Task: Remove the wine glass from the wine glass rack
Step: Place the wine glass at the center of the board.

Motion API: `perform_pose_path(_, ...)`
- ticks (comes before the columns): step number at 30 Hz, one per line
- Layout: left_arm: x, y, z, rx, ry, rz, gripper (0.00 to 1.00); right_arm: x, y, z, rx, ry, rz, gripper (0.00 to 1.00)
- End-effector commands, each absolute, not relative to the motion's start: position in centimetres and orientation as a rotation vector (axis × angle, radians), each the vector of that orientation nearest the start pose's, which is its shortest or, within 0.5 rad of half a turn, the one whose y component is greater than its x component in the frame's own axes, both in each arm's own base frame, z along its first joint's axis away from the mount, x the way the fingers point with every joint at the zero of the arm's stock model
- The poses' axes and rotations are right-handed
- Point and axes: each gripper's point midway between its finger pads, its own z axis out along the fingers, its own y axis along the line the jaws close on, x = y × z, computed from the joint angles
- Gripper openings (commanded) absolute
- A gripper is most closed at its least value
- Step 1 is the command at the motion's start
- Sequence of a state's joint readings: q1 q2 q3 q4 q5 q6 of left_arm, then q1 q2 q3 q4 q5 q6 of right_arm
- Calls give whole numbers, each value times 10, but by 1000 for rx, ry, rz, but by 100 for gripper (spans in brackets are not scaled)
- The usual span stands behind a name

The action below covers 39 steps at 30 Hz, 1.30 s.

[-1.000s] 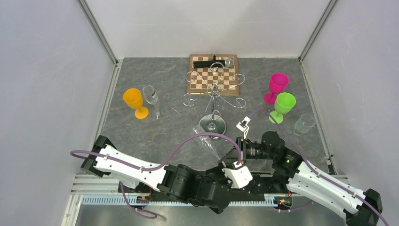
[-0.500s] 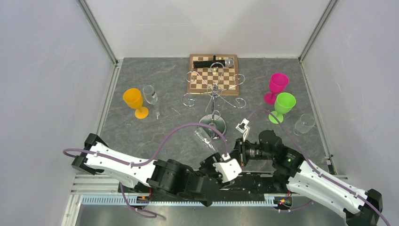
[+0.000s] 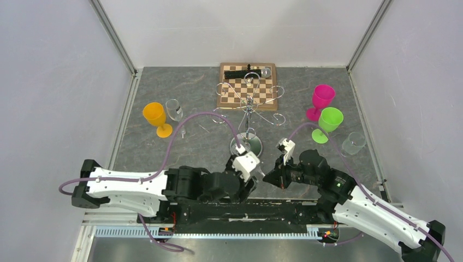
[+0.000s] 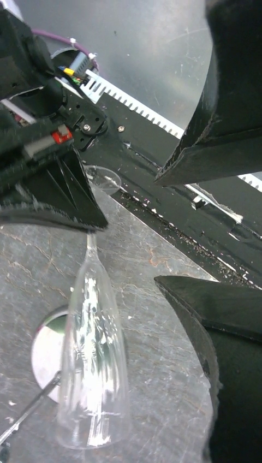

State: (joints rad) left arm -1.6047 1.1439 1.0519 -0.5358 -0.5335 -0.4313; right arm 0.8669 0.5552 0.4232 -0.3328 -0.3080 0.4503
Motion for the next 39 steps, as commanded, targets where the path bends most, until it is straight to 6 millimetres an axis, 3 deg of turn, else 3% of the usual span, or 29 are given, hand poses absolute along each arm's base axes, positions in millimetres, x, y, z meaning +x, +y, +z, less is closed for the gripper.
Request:
perform_pose_path(1, 73, -324, 238, 745, 2010, -837, 69, 130, 225, 169, -782, 1962, 901, 0)
perform_pose_path(10, 104, -295, 243, 500, 2059, -971, 72, 144, 220, 171, -1056, 1888, 691, 0)
perform_pose_path(19, 125, -279, 242, 285, 2082, -1112, 72, 159, 207, 176, -1151, 1715, 524, 0)
perform_pose_path(24, 136, -269, 256, 176, 2036, -1189, 72, 165, 197, 177, -1176, 1650, 432, 0)
perform_pose_path(31, 138, -254, 274, 49, 1971, -1301, 72, 166, 189, 175, -1214, 1606, 373, 0)
perform_pose_path(39, 143, -242, 270, -95, 1991, -1330, 72, 161, 191, 185, -1278, 1498, 371, 0)
